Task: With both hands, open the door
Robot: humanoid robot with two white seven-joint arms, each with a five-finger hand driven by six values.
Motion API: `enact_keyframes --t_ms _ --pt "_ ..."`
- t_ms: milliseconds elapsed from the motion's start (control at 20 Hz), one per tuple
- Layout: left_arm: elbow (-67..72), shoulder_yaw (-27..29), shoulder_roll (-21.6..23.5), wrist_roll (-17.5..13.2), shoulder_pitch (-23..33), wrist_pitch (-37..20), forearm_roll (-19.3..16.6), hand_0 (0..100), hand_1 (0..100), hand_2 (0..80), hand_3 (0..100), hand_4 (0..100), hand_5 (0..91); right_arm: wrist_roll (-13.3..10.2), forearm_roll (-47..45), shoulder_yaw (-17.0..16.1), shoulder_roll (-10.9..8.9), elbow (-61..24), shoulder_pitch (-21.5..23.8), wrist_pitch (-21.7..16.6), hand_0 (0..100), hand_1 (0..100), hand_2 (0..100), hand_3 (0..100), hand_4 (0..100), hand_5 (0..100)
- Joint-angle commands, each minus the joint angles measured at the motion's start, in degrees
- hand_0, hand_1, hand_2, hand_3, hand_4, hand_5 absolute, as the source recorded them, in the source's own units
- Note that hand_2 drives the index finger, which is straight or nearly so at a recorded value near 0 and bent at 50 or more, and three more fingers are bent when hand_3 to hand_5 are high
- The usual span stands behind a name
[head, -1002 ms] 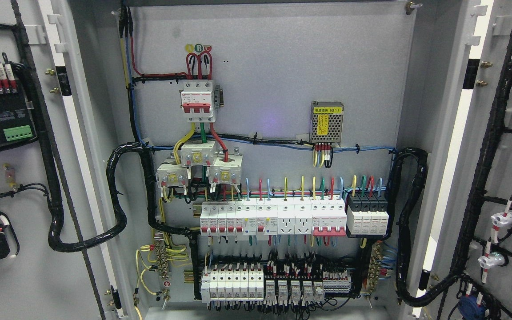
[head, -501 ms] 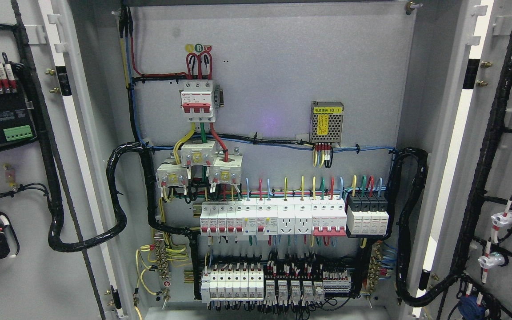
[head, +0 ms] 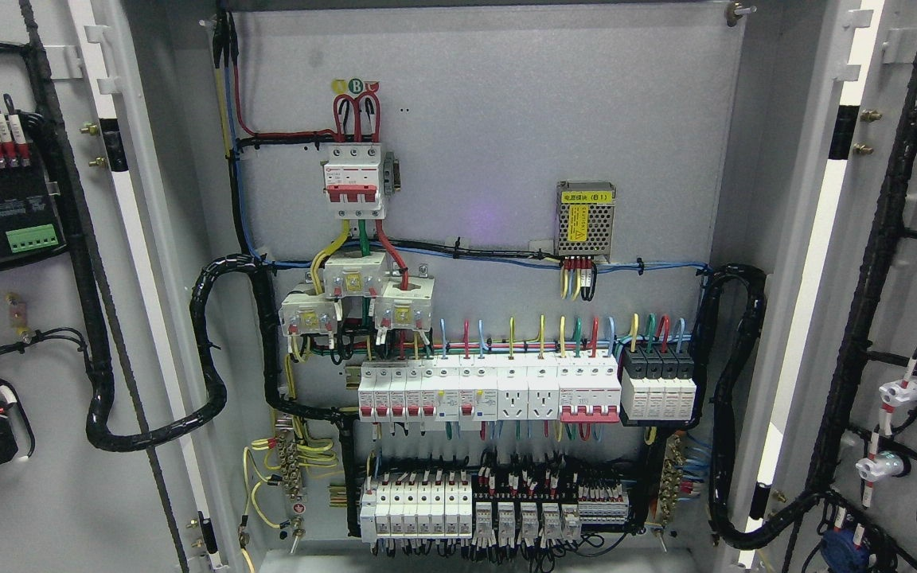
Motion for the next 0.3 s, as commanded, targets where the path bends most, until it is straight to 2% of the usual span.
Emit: enact_keyframes --t_ms 0,250 --pt "0.6 -0.5 -1.9 0.0 0.0 -0.3 0.2 0 0 0.0 0 3 0.0 0.2 0.0 -0.1 0.29 0.5 0.0 0.0 0 0 0 0 0 0" --pt "0.6 -0.5 -1.9 0.0 0.0 -0.3 0.2 0 0 0.0 0 3 0.0 0.2 0.0 -0.1 0.2 0.5 0.0 -0.1 0 0 0 0 0 0"
